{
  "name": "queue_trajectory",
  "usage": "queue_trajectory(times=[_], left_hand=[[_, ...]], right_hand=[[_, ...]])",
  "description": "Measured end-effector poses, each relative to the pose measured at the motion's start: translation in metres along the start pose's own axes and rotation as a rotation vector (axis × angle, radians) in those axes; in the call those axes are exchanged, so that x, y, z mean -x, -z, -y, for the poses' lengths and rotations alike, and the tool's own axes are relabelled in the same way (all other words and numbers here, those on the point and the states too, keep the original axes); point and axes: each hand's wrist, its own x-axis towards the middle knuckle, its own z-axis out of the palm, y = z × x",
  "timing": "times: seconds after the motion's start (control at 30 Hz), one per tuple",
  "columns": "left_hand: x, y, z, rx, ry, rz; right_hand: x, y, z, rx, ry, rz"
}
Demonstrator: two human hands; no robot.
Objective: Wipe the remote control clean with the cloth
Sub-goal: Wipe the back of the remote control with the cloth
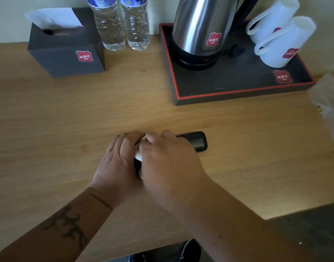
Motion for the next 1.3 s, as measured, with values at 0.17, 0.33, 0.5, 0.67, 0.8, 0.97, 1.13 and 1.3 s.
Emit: queue_trajectory(times=[0.17,0.33,0.5,0.67,0.8,0.97,1.13,1.3], left_hand=[[-0.002,0.006,0.002,0.074,0.144,0.109],[0.004,0.027,0.001,0.235,0.328,0.085],[0.003,0.044,-0.032,0.346,0.348,0.017],[0.001,0.036,-0.064,0.333,0.549,0.127],[0.0,0.039,-0.052,0.346,0.643,0.059],[-0.035,0.061,-0.056,0.262,0.683,-0.034],[-0.066,0.033,-0.081,-0.116,0.418,0.196],[-0.079,0.022,-0.073,-0.346,0.32,0.321]], right_hand=[[0.024,0.03,-0.074,-0.45,-0.338,-0.036],[0.02,0.033,-0.089,-0.436,-0.49,-0.11],[0.008,0.016,-0.06,-0.587,-0.339,-0.036],[0.02,0.011,-0.076,-0.681,-0.215,-0.101],[0.028,0.001,-0.102,-0.091,-0.141,0.107],[0.02,-0.011,-0.104,0.011,-0.056,0.077],[0.023,-0.024,-0.101,0.016,0.029,-0.106],[0.031,-0.028,-0.102,0.072,0.076,-0.159]])
